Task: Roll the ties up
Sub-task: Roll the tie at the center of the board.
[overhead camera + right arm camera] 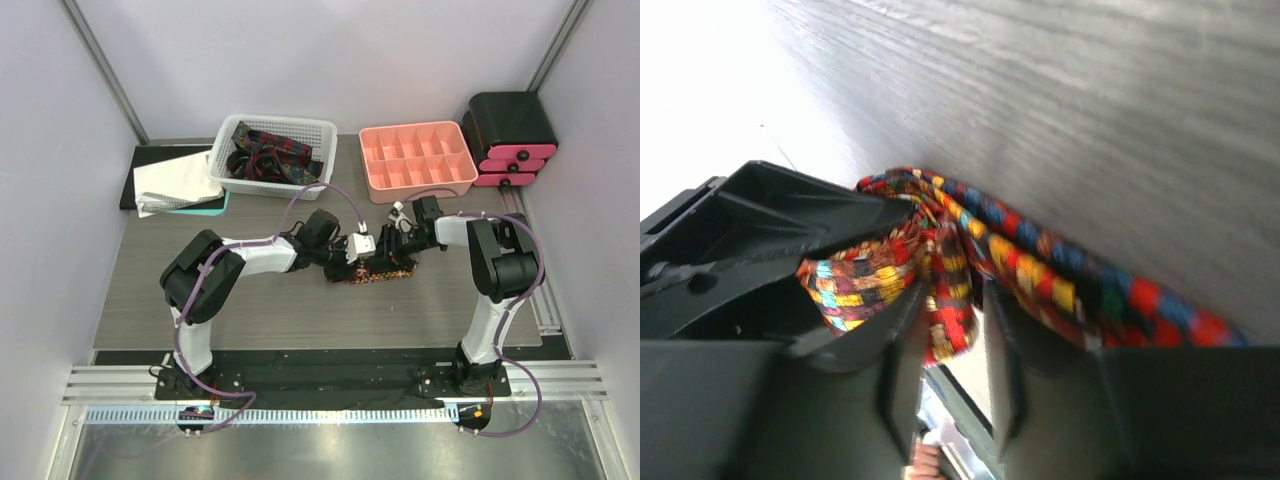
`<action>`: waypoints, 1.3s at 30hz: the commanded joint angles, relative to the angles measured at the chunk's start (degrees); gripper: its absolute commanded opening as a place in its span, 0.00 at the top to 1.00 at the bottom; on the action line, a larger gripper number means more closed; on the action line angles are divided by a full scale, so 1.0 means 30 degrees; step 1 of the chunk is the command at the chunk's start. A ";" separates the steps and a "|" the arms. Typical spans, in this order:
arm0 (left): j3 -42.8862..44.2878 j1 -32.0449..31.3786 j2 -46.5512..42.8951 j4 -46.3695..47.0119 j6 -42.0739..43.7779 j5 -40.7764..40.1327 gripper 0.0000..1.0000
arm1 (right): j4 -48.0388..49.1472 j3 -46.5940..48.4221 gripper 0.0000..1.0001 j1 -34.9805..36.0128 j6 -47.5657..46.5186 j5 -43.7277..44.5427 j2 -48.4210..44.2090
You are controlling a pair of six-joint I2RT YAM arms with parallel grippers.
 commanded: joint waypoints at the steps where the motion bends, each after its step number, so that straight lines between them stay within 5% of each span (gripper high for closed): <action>1: 0.0347 -0.0074 -0.0117 -0.4830 0.1700 -0.1260 0.86 | -0.3467 0.1211 0.55 -0.0294 -0.2690 0.0794 -0.2128; 5: 0.1050 -0.0073 0.0174 -0.6500 0.2375 -0.1787 0.84 | -0.4117 0.1156 0.45 -0.0207 -0.2870 0.0060 -0.2981; 13: 0.2368 -0.0103 0.0995 -0.7850 0.2727 -0.1671 0.78 | -0.1629 0.0452 0.47 0.1315 -0.1230 -0.0233 -0.2457; 16: 0.2486 -0.0074 0.1025 -0.8054 0.2873 -0.1584 0.74 | -0.1129 0.0714 0.54 0.1376 -0.1082 0.0205 -0.1608; 19: 0.2457 -0.0044 0.0792 -0.8172 0.3019 -0.1379 0.69 | -0.1099 0.0862 0.88 0.1085 -0.1200 0.0615 -0.0874; 20: 0.2399 -0.0015 0.0704 -0.8144 0.3136 -0.1320 0.66 | -0.1099 0.0862 0.98 0.0967 -0.1229 0.0674 -0.0786; 30: 0.2340 0.0980 -0.1667 -0.7530 0.3402 0.0933 0.26 | -0.1539 0.0042 0.99 -0.0293 -0.1668 0.1466 0.0181; 32: 0.2078 0.1185 -0.2659 -0.7237 0.3255 0.1605 0.00 | -0.1626 0.0129 0.99 -0.0352 -0.1639 0.1700 0.0620; 39: -0.0294 0.1684 -0.5854 -0.5012 0.3491 0.3952 0.00 | -0.2036 0.0686 0.99 -0.0587 -0.1580 0.2022 0.2114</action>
